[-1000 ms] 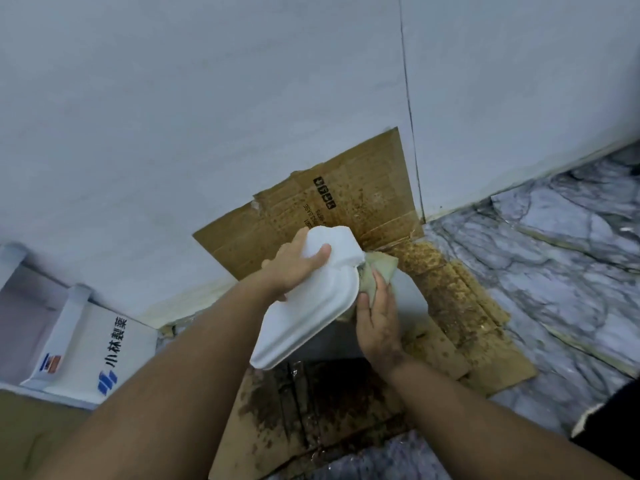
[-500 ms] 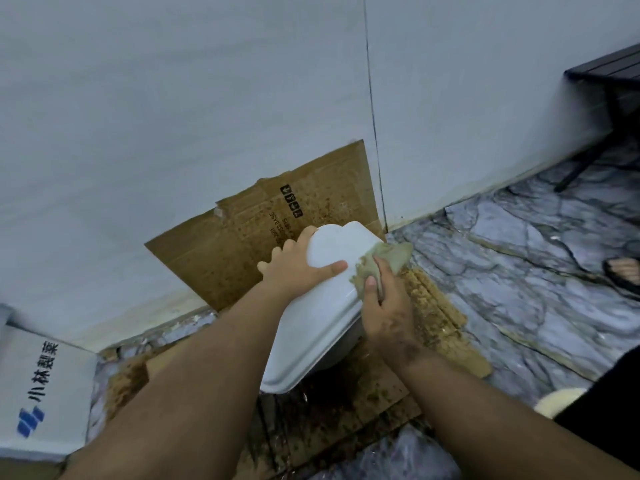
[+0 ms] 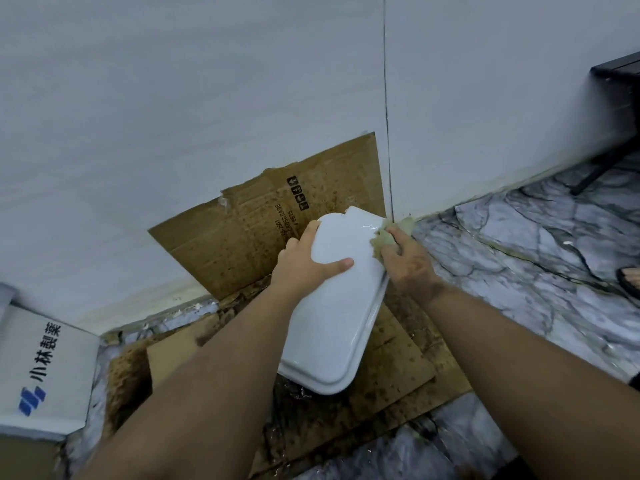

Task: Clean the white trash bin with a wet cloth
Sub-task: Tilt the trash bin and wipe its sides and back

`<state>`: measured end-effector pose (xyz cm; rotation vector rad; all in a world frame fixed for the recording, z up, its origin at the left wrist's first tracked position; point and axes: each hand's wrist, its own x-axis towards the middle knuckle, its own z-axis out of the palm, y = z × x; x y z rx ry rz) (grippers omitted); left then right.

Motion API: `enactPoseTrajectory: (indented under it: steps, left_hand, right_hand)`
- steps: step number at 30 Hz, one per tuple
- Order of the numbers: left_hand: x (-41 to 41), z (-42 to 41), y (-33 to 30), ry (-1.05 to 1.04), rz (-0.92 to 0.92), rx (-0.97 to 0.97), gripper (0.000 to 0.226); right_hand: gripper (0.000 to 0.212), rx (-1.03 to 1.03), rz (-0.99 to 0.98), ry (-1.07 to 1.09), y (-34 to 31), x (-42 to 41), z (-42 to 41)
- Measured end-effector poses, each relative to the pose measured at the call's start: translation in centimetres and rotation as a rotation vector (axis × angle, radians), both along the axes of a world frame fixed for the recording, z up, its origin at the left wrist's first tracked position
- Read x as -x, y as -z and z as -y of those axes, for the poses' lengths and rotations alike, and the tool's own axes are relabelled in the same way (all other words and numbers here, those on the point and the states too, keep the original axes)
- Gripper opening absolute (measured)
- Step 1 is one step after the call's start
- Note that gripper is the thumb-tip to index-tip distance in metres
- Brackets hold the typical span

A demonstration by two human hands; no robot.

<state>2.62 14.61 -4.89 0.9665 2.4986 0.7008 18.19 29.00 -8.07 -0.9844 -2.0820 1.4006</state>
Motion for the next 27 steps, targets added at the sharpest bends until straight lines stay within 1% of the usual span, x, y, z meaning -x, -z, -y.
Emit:
enactPoseTrajectory:
  steps: [1, 3, 5, 7, 9, 10, 12, 14, 17, 18, 19, 21, 23, 25, 27]
  left_hand:
    - [0.2, 0.1, 0.0, -0.013, 0.006, -0.001, 0.105]
    - [0.7, 0.5, 0.0, -0.056, 0.021, -0.012, 0.106]
    - [1.2, 1.0, -0.2, -0.118, 0.048, -0.043, 0.102]
    - [2.0, 2.0, -0.1, -0.140, 0.068, -0.083, 0.096]
    - [2.7, 3.0, 0.2, -0.127, 0.062, -0.118, 0.093]
    - [2.9, 3.4, 0.4, -0.125, 0.059, -0.137, 0.092]
    - [3.1, 4.2, 0.8, -0.131, 0.052, -0.172, 0.093]
    - [3.1, 4.7, 1.2, -0.125, 0.037, -0.195, 0.093]
    - [3.2, 4.9, 1.8, -0.112, 0.006, -0.214, 0.094]
    - [3.1, 4.8, 1.9, -0.106, -0.001, -0.215, 0.095]
    - [3.0, 4.7, 2.0, -0.100, -0.004, -0.208, 0.095]
    - [2.4, 4.3, 2.0, -0.109, 0.008, -0.162, 0.094]
    - [2.0, 3.9, 2.0, -0.147, 0.048, -0.130, 0.093]
    - [1.8, 3.6, 1.9, -0.185, 0.081, -0.133, 0.093]
    - [2.0, 3.5, 1.9, -0.199, 0.105, -0.142, 0.091]
  right_hand:
    - [0.050, 0.019, -0.059, 0.035, 0.0, 0.0, 1.2]
    - [0.050, 0.053, -0.114, 0.084, 0.9, -0.3, 4.4]
    - [0.055, 0.121, -0.147, 0.073, 3.1, -0.4, 8.4]
    - [0.056, 0.188, -0.232, 0.063, 5.5, -0.1, 12.5]
    - [0.054, 0.176, -0.300, 0.053, 6.3, 0.2, 14.9]
    - [0.053, 0.117, -0.311, 0.032, 6.1, 0.3, 14.8]
    - [0.054, -0.117, -0.271, -0.047, 5.8, 1.1, 12.5]
    - [0.056, -0.362, -0.114, -0.145, 4.5, 3.2, 8.6]
    - [0.060, -0.770, 0.142, -0.296, 0.0, 7.9, 4.6]
    - [0.060, -0.848, 0.222, -0.357, -1.6, 9.8, 3.7]
    - [0.057, -0.880, 0.289, -0.405, -3.0, 11.5, 3.0]
    - [0.045, -0.824, 0.387, -0.441, -5.4, 14.2, 1.9]
    - [0.035, -0.666, 0.437, -0.384, -6.3, 15.5, 1.3]
    - [0.035, -0.549, 0.393, -0.245, -5.8, 15.4, 1.1]
    - [0.040, -0.496, 0.276, -0.119, -4.4, 14.5, 0.9]
